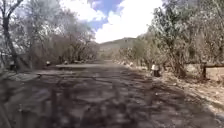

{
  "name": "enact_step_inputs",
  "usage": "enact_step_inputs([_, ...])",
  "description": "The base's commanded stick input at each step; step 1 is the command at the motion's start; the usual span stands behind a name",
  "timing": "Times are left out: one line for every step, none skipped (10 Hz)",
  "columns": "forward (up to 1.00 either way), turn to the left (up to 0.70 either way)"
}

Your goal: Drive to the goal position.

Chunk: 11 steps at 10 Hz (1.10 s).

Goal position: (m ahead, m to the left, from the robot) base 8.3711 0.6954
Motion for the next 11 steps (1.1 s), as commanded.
enact_step_inputs([0.70,0.00])
enact_step_inputs([0.70,0.00])
enact_step_inputs([0.70,0.00])
enact_step_inputs([0.70,0.00])
enact_step_inputs([0.70,0.00])
enact_step_inputs([0.70,0.00])
enact_step_inputs([0.70,0.00])
enact_step_inputs([0.70,0.00])
enact_step_inputs([0.70,0.00])
enact_step_inputs([0.70,0.00])
enact_step_inputs([0.70,0.00])
